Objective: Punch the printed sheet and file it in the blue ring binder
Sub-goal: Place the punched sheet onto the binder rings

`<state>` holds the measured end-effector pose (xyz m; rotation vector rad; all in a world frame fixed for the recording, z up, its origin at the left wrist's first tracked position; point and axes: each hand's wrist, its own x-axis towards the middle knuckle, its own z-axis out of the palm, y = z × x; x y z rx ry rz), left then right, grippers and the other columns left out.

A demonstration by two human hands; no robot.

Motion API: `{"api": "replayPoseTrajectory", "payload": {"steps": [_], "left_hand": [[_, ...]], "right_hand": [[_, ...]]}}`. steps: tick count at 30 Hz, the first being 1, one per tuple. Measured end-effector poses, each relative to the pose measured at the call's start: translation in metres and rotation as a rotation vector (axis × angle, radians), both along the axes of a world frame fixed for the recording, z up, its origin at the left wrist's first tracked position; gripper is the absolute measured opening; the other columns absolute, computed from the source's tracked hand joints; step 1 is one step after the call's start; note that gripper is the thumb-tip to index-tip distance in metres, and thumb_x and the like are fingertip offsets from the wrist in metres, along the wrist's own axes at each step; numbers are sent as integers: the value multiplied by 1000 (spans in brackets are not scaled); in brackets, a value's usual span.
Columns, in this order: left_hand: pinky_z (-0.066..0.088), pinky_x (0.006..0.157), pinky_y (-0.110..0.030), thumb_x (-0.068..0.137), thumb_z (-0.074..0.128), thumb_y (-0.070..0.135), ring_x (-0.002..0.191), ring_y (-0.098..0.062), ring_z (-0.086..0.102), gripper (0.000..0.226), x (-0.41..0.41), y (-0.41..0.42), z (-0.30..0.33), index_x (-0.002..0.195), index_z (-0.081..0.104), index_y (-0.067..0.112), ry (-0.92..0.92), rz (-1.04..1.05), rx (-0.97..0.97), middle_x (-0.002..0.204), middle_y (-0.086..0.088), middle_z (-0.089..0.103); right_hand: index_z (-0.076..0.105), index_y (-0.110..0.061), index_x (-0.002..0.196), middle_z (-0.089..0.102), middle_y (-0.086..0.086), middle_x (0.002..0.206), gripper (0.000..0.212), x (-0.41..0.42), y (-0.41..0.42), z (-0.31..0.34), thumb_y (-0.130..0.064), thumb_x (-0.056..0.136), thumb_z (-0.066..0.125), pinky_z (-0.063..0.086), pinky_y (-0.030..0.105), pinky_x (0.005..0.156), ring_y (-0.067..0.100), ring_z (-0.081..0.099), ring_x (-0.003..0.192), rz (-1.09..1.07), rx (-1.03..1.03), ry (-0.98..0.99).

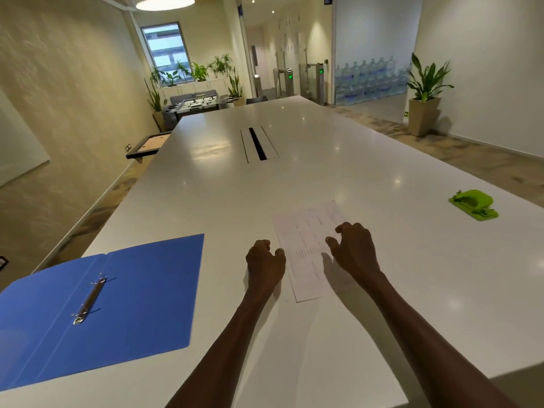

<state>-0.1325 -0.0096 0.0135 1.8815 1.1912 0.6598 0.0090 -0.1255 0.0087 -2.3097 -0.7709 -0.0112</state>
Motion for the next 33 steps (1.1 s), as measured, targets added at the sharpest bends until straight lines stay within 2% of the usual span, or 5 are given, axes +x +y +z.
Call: {"api": "replayPoseTrajectory", "payload": {"steps": [6, 10, 14, 24, 33], "left_hand": [[48, 92, -34, 77, 76, 33, 116, -27, 56, 63, 17, -13, -3, 126, 53, 1, 163, -12, 54, 124, -14, 60], [41, 66, -23, 72, 82, 25, 102, -23, 63, 50, 21, -20, -1, 109, 60, 0, 307, -55, 111, 114, -9, 65], [40, 70, -20, 79, 79, 26, 98, -17, 60, 47, 29, -21, 7, 112, 56, 2, 428, -86, 101, 110, -4, 61], [49, 75, -27, 74, 83, 27, 105, -26, 66, 49, 40, -20, 11, 110, 58, 5, 535, -66, 110, 113, -10, 67], [40, 68, -24, 81, 75, 18, 102, -29, 66, 32, 39, -25, 2, 104, 60, 3, 485, -85, 205, 112, -13, 68]], "right_hand": [[52, 0, 108, 50, 19, 113, 63, 21, -7, -1, -55, 79, 65, 44, 39, 82, 34, 43, 109, -65, -221, -56], [49, 1, 113, 50, 18, 115, 76, 25, -5, -9, -60, 73, 68, 43, 36, 84, 32, 45, 109, -101, -290, -54], [45, 4, 123, 51, 18, 119, 87, 28, 2, -10, -63, 73, 68, 43, 35, 87, 31, 47, 110, -138, -387, -64], [61, -7, 108, 51, 19, 118, 61, 40, 15, -3, -54, 72, 75, 44, 36, 88, 32, 44, 109, -93, -464, 72], [49, -14, 83, 49, 13, 111, 63, 55, 14, 8, -59, 56, 83, 47, 38, 80, 31, 47, 106, -70, -449, 242]]}}
